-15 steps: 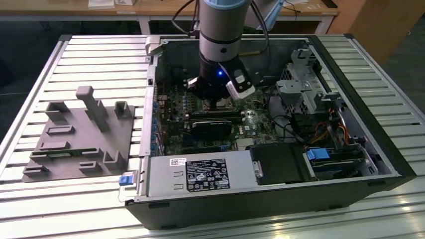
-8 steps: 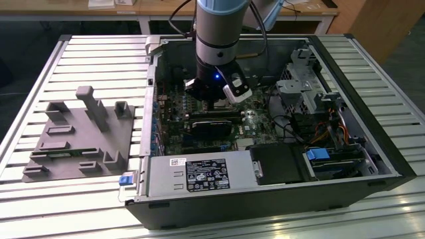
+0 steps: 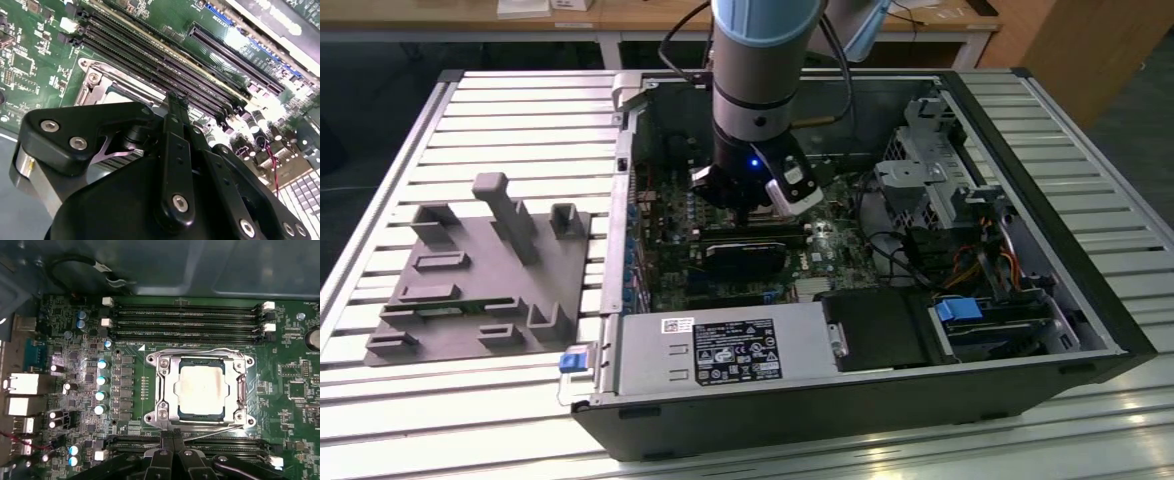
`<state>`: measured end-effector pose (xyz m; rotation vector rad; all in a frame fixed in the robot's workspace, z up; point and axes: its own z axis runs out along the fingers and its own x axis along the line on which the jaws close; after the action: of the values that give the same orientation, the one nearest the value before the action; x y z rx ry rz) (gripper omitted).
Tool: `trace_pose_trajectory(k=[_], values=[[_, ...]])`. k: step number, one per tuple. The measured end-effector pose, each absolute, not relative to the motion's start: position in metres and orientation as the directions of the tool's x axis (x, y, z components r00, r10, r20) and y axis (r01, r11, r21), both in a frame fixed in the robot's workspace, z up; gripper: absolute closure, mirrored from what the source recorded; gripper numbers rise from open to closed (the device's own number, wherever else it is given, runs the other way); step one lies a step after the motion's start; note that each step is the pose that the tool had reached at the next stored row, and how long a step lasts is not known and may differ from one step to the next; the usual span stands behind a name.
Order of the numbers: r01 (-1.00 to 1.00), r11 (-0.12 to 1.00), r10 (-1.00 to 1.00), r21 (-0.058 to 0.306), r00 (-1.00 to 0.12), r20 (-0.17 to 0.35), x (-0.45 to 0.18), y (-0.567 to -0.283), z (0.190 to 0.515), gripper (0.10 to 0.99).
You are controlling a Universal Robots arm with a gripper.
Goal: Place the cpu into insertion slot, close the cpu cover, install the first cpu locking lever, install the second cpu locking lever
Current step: 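Install the second cpu locking lever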
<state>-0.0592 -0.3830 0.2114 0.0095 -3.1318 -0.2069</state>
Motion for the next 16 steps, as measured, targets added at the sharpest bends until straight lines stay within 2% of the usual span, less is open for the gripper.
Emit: trace_pose_trajectory(k=[16], values=[[-0.006,0.987,-0.006,0.161,-1.000,0.002,-0.0684,-0.3898,0.2056,0.969]])
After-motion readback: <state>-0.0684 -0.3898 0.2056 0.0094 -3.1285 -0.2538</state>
